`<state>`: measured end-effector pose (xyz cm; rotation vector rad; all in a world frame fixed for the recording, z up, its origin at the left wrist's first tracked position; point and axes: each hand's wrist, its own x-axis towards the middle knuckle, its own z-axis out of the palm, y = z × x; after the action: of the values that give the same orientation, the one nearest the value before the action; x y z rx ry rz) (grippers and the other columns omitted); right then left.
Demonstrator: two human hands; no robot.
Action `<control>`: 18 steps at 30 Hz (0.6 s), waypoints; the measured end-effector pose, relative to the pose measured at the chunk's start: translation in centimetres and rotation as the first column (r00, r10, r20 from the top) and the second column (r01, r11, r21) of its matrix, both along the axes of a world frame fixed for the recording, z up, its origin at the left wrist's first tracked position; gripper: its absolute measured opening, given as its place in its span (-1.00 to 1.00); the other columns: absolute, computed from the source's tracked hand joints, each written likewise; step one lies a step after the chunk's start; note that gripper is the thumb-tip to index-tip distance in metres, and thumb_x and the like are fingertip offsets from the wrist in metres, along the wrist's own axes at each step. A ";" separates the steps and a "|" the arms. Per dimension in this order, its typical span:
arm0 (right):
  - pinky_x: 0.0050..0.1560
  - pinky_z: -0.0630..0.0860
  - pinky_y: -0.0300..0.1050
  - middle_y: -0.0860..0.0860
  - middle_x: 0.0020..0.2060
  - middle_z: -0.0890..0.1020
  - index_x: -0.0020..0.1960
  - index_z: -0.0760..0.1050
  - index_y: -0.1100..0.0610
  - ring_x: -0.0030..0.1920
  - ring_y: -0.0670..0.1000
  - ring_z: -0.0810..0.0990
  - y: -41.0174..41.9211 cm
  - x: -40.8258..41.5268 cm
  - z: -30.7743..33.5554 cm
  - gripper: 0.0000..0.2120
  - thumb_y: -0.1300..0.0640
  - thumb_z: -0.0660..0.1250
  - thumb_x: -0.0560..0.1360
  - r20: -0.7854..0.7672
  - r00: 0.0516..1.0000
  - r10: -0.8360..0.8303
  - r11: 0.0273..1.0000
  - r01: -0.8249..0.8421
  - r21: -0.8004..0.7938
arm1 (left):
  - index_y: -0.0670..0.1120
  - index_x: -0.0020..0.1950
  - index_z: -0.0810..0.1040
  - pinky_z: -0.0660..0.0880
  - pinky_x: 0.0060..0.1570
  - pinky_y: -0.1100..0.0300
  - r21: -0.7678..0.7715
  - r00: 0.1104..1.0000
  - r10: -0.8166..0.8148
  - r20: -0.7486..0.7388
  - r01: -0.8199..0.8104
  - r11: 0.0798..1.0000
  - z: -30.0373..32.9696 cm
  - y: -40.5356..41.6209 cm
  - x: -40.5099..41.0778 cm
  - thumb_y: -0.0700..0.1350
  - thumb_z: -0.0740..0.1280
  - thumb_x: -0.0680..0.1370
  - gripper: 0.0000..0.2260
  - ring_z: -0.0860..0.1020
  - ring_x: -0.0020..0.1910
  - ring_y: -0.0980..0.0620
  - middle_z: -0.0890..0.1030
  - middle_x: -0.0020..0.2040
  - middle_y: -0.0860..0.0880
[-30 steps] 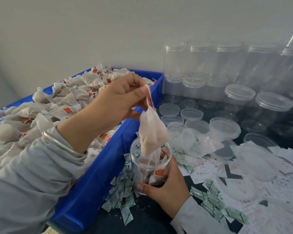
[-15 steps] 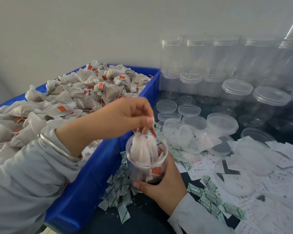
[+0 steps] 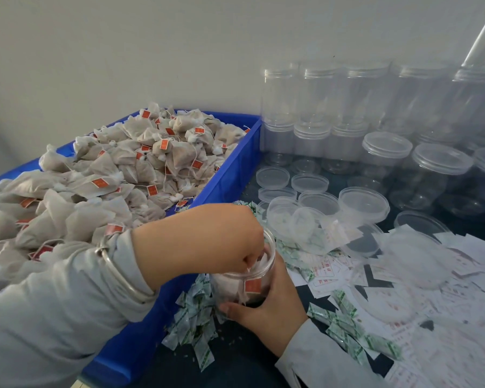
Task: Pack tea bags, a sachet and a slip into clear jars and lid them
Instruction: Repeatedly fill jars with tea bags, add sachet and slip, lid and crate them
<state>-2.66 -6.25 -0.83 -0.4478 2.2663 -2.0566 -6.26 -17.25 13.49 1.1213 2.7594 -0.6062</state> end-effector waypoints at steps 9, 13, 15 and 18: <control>-0.07 0.50 -0.42 -0.25 0.06 0.61 0.21 0.38 -0.13 0.03 -0.23 0.60 0.2 0.6 0.9 -0.21 0.20 0.62 0.08 -0.038 0.999 -0.020 0.993 0.016 -0.113 | 0.03 -0.03 0.65 0.34 -0.33 0.52 0.281 0.934 0.048 0.355 -0.155 0.947 1.8 0.2 -0.4 -0.13 0.26 0.57 -0.83 0.49 -0.37 0.24 0.55 -0.33 0.14; 0.01 0.50 -0.38 -0.23 0.10 0.60 0.21 0.38 -0.16 0.09 -0.18 0.60 1.2 0.5 1.5 -0.20 0.11 0.62 0.04 -0.062 0.985 -0.162 0.965 0.145 -0.219 | 0.09 -0.12 0.61 0.47 -0.37 0.45 0.789 0.922 0.027 0.386 -0.345 0.509 4.1 -0.7 -1.2 -0.18 0.30 0.55 -0.82 0.62 -0.38 0.25 0.66 -0.31 0.19; 0.05 0.49 -0.36 -0.28 0.12 0.57 0.20 0.37 -0.25 0.14 -0.20 0.57 1.9 0.5 1.8 -0.17 0.04 0.62 0.01 -0.076 0.970 -0.229 0.951 0.207 -0.230 | 0.03 -0.13 0.61 0.49 -0.42 0.39 0.837 0.912 0.051 0.406 -0.394 0.379 4.4 -0.4 -2.6 -0.23 0.28 0.56 -0.81 0.64 -0.36 0.17 0.67 -0.32 0.12; 0.04 0.47 -0.43 -0.32 0.12 0.55 0.22 0.35 -0.18 0.15 -0.25 0.54 3.3 0.3 1.9 -0.16 0.08 0.62 0.01 -0.107 0.939 -0.325 0.928 0.295 -0.229 | 0.00 -0.12 0.60 0.54 -0.37 0.33 0.743 0.858 0.182 0.480 -0.508 0.436 2.8 0.6 -5.0 -0.20 0.28 0.58 -0.84 0.63 -0.32 0.18 0.66 -0.31 0.09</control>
<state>-2.31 -2.98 1.08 -0.2640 2.3382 -2.5110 -11.28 -16.63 16.26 0.5348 2.7893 1.0628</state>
